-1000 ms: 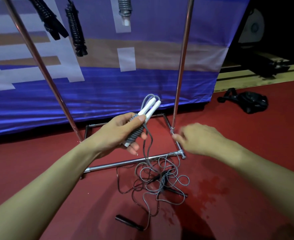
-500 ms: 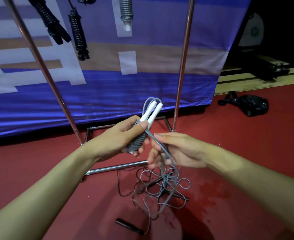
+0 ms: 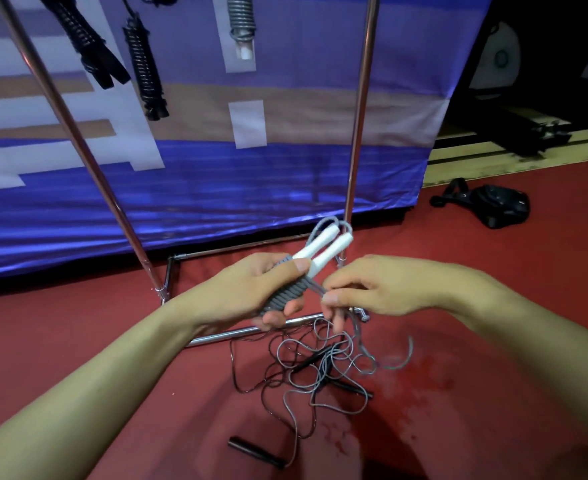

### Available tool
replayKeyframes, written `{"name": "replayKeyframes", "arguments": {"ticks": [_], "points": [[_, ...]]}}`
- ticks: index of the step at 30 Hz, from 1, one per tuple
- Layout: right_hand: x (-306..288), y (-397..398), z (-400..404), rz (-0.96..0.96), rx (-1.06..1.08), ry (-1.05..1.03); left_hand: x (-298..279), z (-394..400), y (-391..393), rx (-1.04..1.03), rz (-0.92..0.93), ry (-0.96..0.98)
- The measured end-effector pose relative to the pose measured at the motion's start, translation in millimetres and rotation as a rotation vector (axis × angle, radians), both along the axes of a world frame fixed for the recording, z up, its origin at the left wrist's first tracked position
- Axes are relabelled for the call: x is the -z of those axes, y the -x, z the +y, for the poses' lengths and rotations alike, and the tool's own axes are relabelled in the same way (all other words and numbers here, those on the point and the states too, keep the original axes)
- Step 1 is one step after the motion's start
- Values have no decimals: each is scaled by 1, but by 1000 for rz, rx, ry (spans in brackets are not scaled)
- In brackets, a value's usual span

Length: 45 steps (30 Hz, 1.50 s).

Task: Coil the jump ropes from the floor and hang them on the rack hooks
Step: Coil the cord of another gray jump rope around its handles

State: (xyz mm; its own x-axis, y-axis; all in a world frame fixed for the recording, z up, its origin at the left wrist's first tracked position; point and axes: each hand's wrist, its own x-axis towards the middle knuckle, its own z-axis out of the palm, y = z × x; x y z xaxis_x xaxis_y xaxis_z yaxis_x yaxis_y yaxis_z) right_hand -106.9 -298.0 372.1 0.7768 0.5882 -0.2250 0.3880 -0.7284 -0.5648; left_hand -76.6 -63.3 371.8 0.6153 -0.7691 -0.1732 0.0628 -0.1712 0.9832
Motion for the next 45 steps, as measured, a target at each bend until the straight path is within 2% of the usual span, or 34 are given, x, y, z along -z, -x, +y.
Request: {"name": "replayKeyframes", "arguments": {"ticks": [2, 4, 7, 9, 12, 15, 19, 21, 24, 30, 34, 36, 38, 40, 45], "points": [[-2, -3, -6, -180, 12, 73, -2, 1, 5, 84, 4, -42], [-1, -5, -11, -349, 20, 36, -3, 2, 5, 126, 37, -56], [-3, -3, -7, -465, 85, -29, -3, 5, 1, 171, 68, -86], [-5, -2, -4, -415, 106, -37, -5, 7, 0, 222, 94, -121], [-1, 1, -7, -188, 102, -23, -8, 8, 4, 366, 98, -205], [3, 7, -5, 66, 146, -182, -7, 1, 12, 499, 24, -357], [2, 9, 2, 230, 167, -329, -1, -4, 17, 539, 24, -430], [2, 10, 1, 200, 153, -267, -1, -4, 16, 540, 10, -447], [4, 10, 3, 10, 98, -109, 2, -3, 13, 519, 1, -450], [9, 16, 9, 152, 207, -403, 7, -1, 7, 445, -122, -527], [10, 13, 15, 39, 314, -326, 6, -2, 5, 345, -161, -500], [11, 11, 22, 125, 437, -493, 6, -4, 6, 334, -183, -490], [12, 8, 28, 332, 604, -799, 7, -6, 7, 310, -207, -479], [9, 6, 31, 445, 695, -1041, 9, -6, 5, 281, -204, -485], [1, -5, 33, 458, 792, -1247, 14, -7, 7, 396, -143, -572]]}}
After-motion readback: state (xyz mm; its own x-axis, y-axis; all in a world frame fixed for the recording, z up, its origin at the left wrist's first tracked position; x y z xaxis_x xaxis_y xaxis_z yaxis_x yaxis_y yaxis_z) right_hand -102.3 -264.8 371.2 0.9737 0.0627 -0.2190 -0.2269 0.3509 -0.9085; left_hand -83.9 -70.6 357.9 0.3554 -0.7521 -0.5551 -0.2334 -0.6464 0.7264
